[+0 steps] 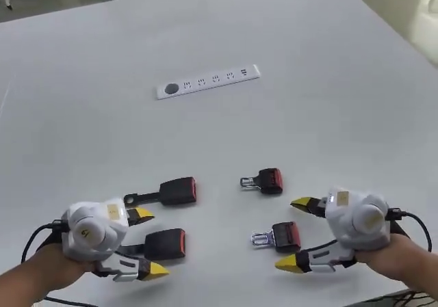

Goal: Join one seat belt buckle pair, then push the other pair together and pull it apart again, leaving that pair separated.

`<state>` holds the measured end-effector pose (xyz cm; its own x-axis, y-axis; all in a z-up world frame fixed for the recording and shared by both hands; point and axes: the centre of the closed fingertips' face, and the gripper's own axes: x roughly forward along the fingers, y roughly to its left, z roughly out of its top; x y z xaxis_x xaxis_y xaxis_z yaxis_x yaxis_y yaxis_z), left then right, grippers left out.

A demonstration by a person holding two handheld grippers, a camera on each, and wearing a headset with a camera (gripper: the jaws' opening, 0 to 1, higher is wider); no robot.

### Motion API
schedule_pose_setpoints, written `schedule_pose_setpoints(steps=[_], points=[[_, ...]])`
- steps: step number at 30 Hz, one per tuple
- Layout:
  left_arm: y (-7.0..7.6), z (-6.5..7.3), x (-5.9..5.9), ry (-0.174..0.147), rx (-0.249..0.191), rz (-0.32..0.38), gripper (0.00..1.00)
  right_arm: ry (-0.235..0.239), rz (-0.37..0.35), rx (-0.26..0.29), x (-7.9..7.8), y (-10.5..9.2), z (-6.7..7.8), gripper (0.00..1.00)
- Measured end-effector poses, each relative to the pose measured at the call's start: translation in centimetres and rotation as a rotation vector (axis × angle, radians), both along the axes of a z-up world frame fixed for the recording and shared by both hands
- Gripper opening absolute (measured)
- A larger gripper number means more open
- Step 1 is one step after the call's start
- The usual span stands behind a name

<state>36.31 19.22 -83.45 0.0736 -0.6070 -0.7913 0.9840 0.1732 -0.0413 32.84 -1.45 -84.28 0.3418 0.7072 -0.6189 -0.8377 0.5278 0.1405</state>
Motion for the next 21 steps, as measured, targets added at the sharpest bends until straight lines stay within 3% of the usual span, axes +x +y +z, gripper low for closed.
schedule_pose_setpoints(steps=[5, 9, 11, 14, 19, 21], points=[[-0.1, -0.7, -0.2, 0.013, 0.019, -0.035, 0.62, 0.030, 0.071, -0.025, -0.8, 0.1, -0.7, 0.70], [0.1, -1.2, -0.6, 0.017, 0.033, -0.062, 0.55, 0.021, 0.092, -0.023, -0.5, 0.1, -0.8, 0.65], [0.8, -1.9, -0.4, -0.003, 0.077, -0.080, 0.51, 0.024, 0.111, -0.028, -0.5, 0.1, -0.7, 0.63], [0.8, -2.0, -0.7, 0.009, 0.070, -0.083, 0.47, 0.040, 0.143, -0.042, -0.9, 0.1, -0.7, 0.60], [0.8, -1.9, -0.1, -0.002, 0.073, -0.087, 0.41, 0.040, 0.201, -0.069, -1.4, 0.0, -0.8, 0.54], [1.0, -2.0, 0.1, -0.033, 0.104, -0.129, 0.39, 0.030, 0.219, -0.074, -1.3, 0.1, -0.9, 0.50]])
